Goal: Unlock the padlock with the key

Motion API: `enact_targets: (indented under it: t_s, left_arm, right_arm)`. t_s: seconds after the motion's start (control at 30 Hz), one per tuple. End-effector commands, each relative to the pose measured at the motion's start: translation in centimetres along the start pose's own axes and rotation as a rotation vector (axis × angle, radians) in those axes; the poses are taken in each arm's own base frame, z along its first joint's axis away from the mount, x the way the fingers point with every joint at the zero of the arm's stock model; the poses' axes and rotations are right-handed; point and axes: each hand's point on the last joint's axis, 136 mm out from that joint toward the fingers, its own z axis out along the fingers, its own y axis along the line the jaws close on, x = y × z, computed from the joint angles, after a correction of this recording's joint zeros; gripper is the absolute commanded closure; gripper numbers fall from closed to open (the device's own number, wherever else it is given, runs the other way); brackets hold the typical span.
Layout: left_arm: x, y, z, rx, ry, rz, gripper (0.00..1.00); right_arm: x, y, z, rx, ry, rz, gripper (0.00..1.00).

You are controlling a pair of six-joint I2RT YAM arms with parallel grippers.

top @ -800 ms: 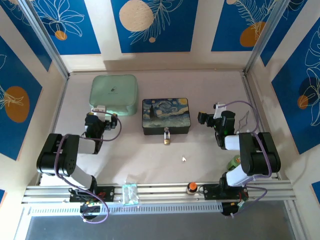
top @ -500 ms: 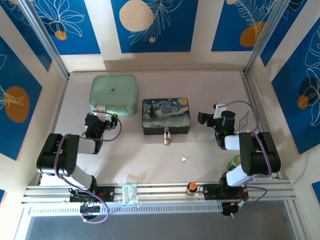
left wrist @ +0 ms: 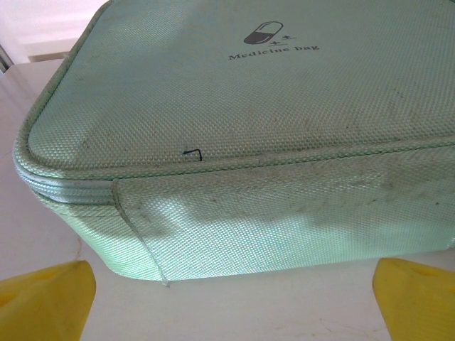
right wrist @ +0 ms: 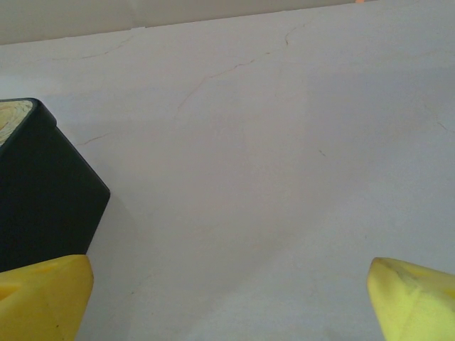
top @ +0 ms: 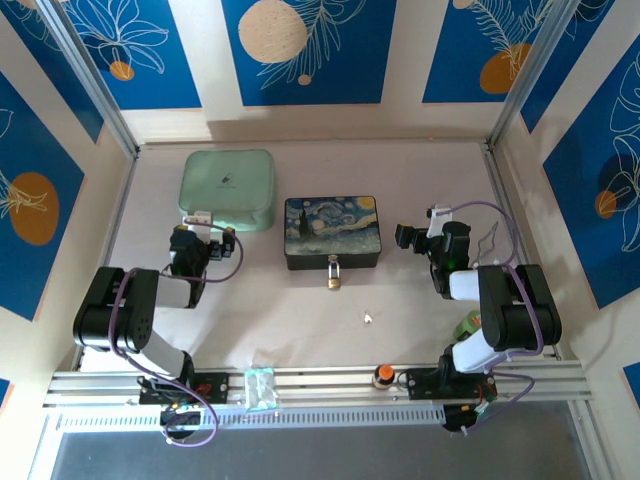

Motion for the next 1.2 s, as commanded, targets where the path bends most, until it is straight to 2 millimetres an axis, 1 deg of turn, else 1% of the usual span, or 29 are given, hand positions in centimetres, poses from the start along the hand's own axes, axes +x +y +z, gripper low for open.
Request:
enact_targets:
  t_s: [0.0, 0.3, 0.37, 0.43, 0.5, 0.67, 0.73, 0.8, 0.83, 0.87, 0.9, 0.93, 1.0, 1.07, 1.1, 1.17]
  left_arm:
    - [-0.5, 0.0, 0.3, 0.013, -0.012, 0.004, 0.01]
    - [-0.6, 0.0, 0.2, 0.016, -0.019, 0.002, 0.01]
    - [-0.9, 0.5, -0.2, -0.015, -0.043, -0.01, 0.01]
    - [-1.2, 1.2, -1.2, -0.055, -0.077, -0.026, 0.01]
    - [-2.0, 1.7, -2.0, -0.078, -0.09, -0.032, 0.01]
    - [-4.3, 2.9, -4.0, -0.134, -0.092, -0.064, 0.01]
    - [-5.5, 3.3, -5.1, -0.148, -0.12, -0.13, 0.01]
    - [-6.1, 3.7, -6.0, -0.159, -0.132, -0.242, 0.01]
    - [-5.9, 4.1, -6.4, -0.181, -0.125, -0.317, 0.01]
    - [-5.5, 4.9, -7.0, -0.227, -0.124, -0.434, 0.01]
    - [-4.9, 5.4, -7.5, -0.253, -0.128, -0.54, 0.01]
    - [-4.7, 5.1, -7.9, -0.23, -0.139, -0.594, 0.01]
    - [-5.2, 2.6, -8.4, -0.062, -0.172, -0.603, 0.01]
    - [-5.2, 0.8, -8.9, 0.051, -0.183, -0.635, 0.01]
    - [-4.7, 0.2, -9.1, 0.088, -0.155, -0.677, 0.01]
    - [-4.5, -1.9, -9.5, 0.189, -0.066, -0.664, 0.01]
  right_arm:
    - [-1.5, 0.1, 0.2, -0.01, -0.034, -0.022, 0.01]
    - [-1.5, 0.1, 0.2, -0.011, -0.036, -0.021, 0.01]
    - [-1.6, 0.1, 0.1, -0.011, -0.041, -0.022, 0.01]
    - [-2.2, 0.0, -0.3, 0.006, -0.053, -0.015, 0.01]
    - [-3.0, 0.0, -1.0, 0.016, -0.052, -0.015, 0.01]
    - [-5.8, 1.0, -3.6, 0.014, -0.087, -0.012, 0.01]
    - [-6.5, 1.2, -4.7, 0.015, -0.077, 0.028, 0.01]
    - [-6.9, 1.1, -5.8, 0.04, -0.039, 0.105, 0.01]
    - [-6.8, 0.7, -6.4, 0.073, -0.014, 0.161, 0.01]
    - [-6.7, -0.1, -7.0, 0.126, 0.006, 0.234, 0.01]
    - [-6.0, -1.3, -7.9, 0.21, 0.045, 0.367, 0.01]
    - [-5.2, -1.7, -8.5, 0.239, 0.092, 0.442, 0.01]
    - [-4.2, 0.3, -9.0, 0.09, 0.194, 0.476, 0.01]
    - [-3.2, 1.7, -9.5, 0.014, 0.246, 0.521, 0.01]
    - [-2.8, 2.8, -9.9, -0.048, 0.268, 0.521, 0.01]
    - [-2.0, 4.6, -10.8, -0.139, 0.305, 0.533, 0.01]
